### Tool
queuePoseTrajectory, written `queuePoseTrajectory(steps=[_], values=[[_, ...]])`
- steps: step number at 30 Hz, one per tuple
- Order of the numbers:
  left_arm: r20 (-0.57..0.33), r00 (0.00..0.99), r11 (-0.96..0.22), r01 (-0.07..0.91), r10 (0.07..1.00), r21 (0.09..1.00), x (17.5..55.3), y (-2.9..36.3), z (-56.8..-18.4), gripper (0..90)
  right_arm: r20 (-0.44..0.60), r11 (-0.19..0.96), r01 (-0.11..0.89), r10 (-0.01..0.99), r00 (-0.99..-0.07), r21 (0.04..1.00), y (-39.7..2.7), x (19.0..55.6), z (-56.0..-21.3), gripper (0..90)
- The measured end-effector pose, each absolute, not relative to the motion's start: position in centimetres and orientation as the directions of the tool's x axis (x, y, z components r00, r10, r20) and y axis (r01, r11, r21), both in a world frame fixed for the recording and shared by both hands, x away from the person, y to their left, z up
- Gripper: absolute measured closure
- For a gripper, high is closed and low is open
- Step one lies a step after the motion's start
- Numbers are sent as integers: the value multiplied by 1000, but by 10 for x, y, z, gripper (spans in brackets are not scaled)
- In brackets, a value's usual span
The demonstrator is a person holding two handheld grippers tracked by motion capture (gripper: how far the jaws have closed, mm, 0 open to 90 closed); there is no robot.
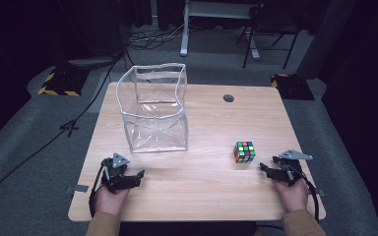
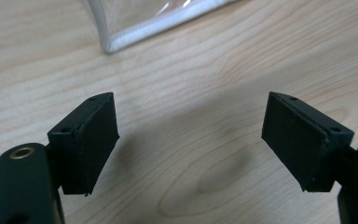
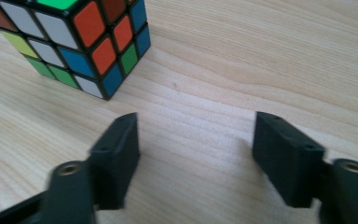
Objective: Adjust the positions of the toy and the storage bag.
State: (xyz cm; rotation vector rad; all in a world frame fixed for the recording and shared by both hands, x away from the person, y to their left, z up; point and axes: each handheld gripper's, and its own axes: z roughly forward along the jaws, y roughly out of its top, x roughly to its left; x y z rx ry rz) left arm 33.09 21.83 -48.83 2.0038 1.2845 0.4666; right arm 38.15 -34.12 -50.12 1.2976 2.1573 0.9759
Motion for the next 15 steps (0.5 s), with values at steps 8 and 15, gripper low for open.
queuePoseTrajectory(steps=[8, 15], values=[[-117, 472, -227, 609, 874, 760, 326, 216, -480, 247, -112, 388, 511, 865, -488, 767, -328, 365, -484, 564], [-111, 473, -224, 595, 874, 771, 314, 222, -476, 293, -110, 435, 457, 806, -581, 776, -297, 358, -459, 575]])
